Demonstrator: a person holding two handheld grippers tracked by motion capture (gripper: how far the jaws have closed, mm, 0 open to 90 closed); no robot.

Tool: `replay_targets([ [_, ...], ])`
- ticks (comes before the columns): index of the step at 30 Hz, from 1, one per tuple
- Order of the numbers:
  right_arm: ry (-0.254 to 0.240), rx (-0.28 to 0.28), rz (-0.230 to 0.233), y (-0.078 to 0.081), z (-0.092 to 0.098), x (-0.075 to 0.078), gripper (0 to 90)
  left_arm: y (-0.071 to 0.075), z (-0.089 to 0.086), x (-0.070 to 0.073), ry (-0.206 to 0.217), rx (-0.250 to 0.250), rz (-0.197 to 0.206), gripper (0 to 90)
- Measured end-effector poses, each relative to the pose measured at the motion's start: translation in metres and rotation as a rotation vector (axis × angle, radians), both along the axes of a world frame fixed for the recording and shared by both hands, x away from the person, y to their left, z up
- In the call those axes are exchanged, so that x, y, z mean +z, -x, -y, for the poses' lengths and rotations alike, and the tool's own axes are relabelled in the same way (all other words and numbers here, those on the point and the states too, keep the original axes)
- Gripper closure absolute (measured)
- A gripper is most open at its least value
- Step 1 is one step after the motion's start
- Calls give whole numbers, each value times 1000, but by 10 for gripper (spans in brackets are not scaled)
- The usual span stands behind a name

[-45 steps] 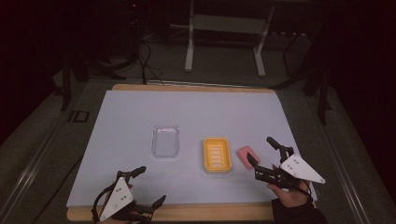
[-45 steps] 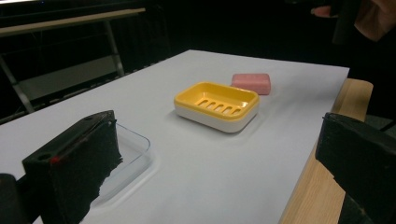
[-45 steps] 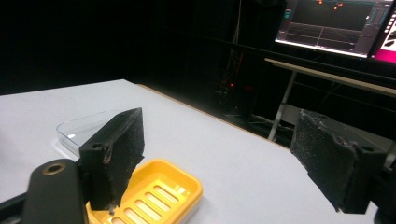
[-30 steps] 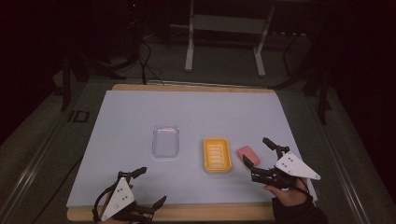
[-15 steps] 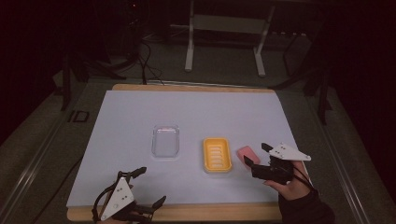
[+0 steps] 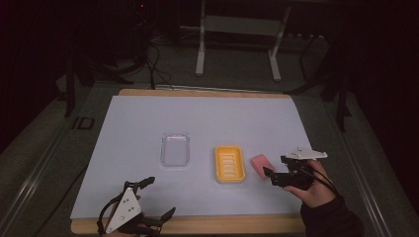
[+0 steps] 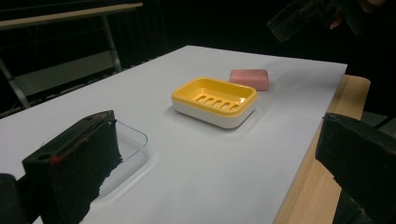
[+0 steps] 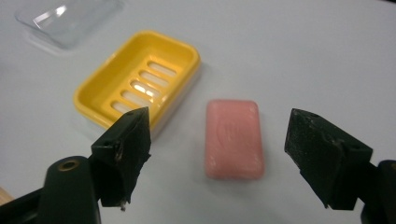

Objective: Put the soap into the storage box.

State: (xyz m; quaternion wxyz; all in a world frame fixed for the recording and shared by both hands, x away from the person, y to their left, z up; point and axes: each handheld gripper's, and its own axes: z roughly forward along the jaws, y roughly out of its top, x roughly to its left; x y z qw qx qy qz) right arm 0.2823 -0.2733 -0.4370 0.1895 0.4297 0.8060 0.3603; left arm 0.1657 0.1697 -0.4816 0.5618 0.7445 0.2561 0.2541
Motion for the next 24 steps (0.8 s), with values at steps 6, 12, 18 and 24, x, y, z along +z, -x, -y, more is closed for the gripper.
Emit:
replay_targets([
  [6,33,24,-71,-3,1,-3,227,0,1,0,0,-4,-6,3],
  [12,57,50,-166,-6,5,-7,225,-1,1,-1,0,-6,-7,3],
  [18,111,83,-269,-10,7,-12,212,-1,0,-1,3,-6,-9,3],
  [24,159,101,-339,-12,6,-16,209,-1,0,-1,1,-6,-9,3],
])
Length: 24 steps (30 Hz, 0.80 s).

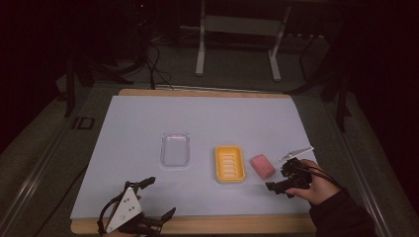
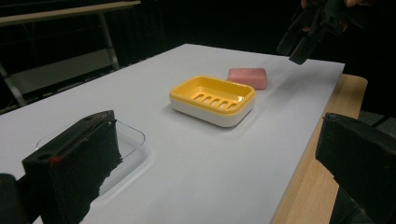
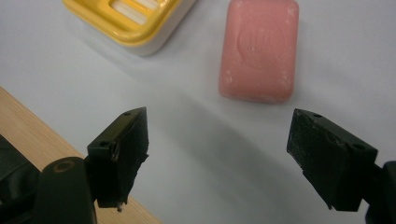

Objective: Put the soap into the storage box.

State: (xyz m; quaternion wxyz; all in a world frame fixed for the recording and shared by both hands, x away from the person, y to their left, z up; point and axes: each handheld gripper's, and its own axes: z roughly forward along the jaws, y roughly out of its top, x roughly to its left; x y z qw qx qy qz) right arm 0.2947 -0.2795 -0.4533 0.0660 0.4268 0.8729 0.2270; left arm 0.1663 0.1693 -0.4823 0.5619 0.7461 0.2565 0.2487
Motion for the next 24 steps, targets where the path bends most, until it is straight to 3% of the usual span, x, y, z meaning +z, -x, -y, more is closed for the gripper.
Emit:
replay_targets([
  [9,51,12,-65,-4,1,-3,212,0,0,0,0,0,0,3],
  [10,105,17,-128,-4,1,-5,217,0,0,0,0,-1,-1,3],
  [12,138,15,-163,-5,1,-6,217,0,0,0,0,-1,-1,3],
  [16,171,8,-182,-9,2,-5,219,0,0,0,-2,-2,-1,3],
  [18,198,-2,-220,-12,2,-3,219,0,0,0,-2,-1,0,3],
  [20,198,-2,-220,-12,2,-3,219,0,0,0,-2,0,1,3],
  [24,264,3,-273,-18,3,-4,218,0,0,0,1,1,1,3],
])
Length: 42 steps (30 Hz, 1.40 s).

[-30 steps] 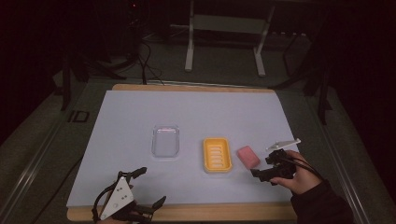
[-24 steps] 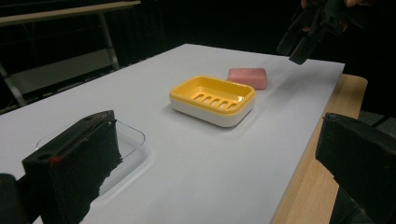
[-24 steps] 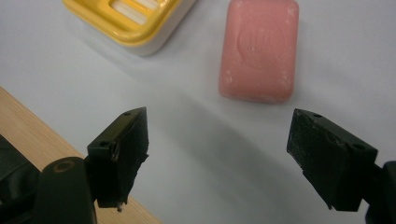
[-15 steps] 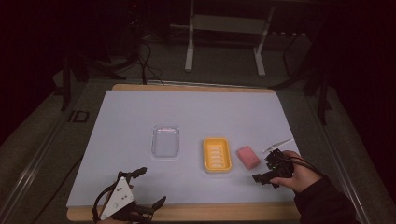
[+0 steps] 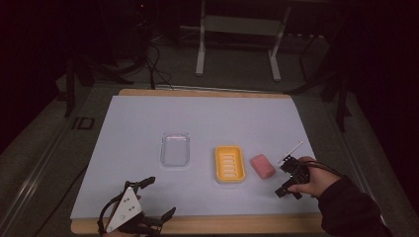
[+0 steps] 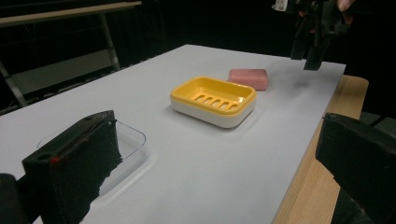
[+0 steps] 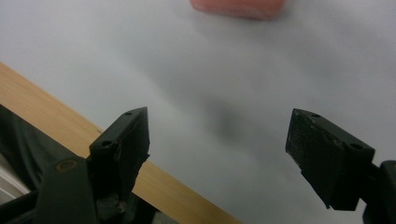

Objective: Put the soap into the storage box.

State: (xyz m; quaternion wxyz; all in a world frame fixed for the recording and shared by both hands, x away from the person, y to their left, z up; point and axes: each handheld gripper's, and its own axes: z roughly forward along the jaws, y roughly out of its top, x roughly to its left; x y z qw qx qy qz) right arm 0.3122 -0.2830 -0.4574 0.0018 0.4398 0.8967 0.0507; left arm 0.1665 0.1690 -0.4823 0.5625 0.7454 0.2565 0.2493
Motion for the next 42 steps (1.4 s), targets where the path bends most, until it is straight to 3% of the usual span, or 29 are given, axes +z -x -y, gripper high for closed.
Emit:
replay_targets([
  [5,40,18,-9,-8,1,-2,218,1,0,0,2,-1,2,3],
  [13,39,-11,-8,-22,-2,-1,194,0,0,0,-1,-3,0,3],
  [23,24,-14,-13,-39,-20,-1,163,0,-1,0,1,-6,-1,3],
  [28,-22,-9,28,-46,-31,-4,159,0,-1,0,1,-7,-2,3],
  [36,-72,-54,79,-59,-42,-12,161,0,0,0,1,-9,-3,3],
  [42,-80,-94,117,-68,-47,-23,164,0,0,0,-1,-11,-4,3],
])
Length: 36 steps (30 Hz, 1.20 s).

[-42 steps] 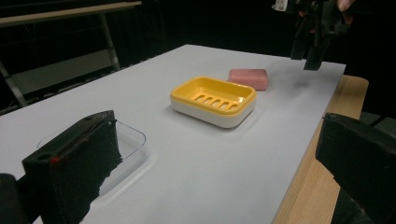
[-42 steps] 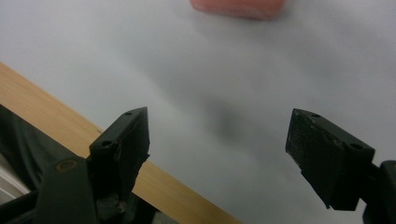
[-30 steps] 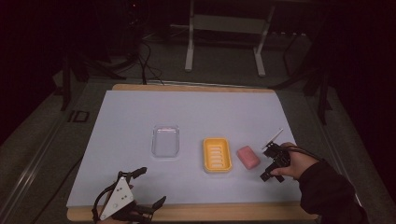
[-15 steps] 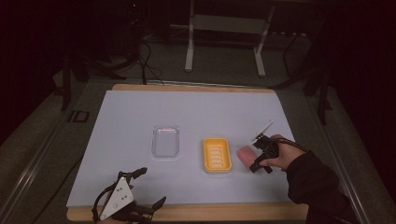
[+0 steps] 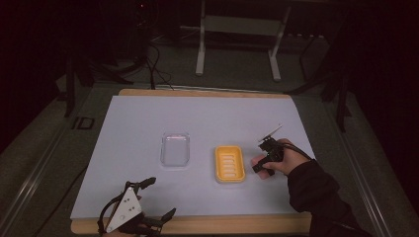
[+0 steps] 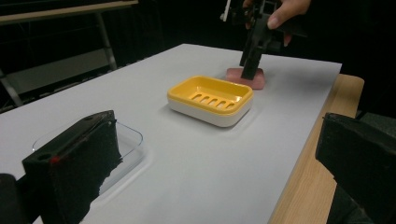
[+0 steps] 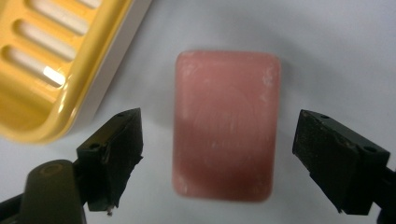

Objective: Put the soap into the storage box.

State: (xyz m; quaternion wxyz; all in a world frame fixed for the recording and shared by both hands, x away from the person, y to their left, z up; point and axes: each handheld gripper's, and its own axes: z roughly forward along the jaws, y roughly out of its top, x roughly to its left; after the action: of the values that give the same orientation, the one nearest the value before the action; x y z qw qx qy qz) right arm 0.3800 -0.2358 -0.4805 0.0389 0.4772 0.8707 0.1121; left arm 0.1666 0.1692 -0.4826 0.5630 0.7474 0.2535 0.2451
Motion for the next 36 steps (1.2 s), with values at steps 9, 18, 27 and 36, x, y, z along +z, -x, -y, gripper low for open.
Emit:
replay_targets([
  [9,2,-18,19,-6,-2,-13,168,0,0,0,-1,-1,0,3],
  [18,56,-12,12,-6,-5,-24,231,0,0,0,-4,0,1,3],
  [27,107,-97,10,-1,-17,-18,379,0,0,0,-7,1,2,3],
  [36,119,-210,14,1,-14,-2,379,0,1,-1,-15,2,2,3],
])
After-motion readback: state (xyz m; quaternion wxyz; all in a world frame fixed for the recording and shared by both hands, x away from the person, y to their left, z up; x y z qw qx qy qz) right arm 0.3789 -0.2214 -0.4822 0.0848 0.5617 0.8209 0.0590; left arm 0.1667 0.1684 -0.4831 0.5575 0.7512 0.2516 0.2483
